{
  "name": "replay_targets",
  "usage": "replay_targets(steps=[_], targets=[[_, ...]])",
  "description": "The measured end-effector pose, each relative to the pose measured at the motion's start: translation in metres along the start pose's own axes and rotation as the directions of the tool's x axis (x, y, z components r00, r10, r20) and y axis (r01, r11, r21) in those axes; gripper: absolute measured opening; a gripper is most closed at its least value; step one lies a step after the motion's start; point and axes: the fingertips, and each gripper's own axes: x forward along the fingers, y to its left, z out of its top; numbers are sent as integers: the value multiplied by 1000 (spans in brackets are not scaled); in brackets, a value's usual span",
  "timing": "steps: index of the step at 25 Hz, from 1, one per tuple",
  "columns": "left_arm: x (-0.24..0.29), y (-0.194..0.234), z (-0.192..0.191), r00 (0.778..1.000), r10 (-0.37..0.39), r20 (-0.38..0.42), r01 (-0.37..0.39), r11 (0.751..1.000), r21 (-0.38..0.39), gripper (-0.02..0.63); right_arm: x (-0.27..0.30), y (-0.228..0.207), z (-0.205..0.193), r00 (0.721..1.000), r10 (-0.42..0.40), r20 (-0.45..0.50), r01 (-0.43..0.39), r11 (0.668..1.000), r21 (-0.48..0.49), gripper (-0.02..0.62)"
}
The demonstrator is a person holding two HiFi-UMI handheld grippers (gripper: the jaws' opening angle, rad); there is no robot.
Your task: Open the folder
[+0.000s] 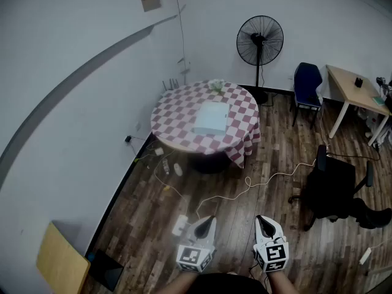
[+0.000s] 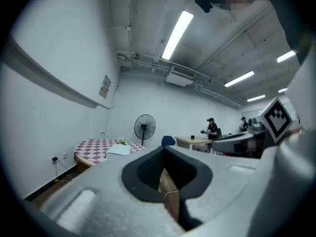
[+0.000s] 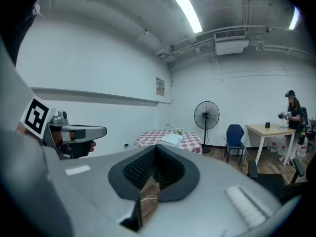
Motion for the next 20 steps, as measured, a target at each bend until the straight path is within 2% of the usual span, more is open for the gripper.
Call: replay_targets(steps=[8,15,20], targets=[[12,15,-7,999,32,5,-32,998,59,3,13,-45,-13,1000,-27,9,27,999,41,2],[32,42,-5,997,76,15,-77,996,54,3,33,-81,-2,997,-48,67,41,993,110,2],[54,81,-10,996,93,16,-93,995,44,3,64,-99,0,994,-94,63,89,992,89,2]])
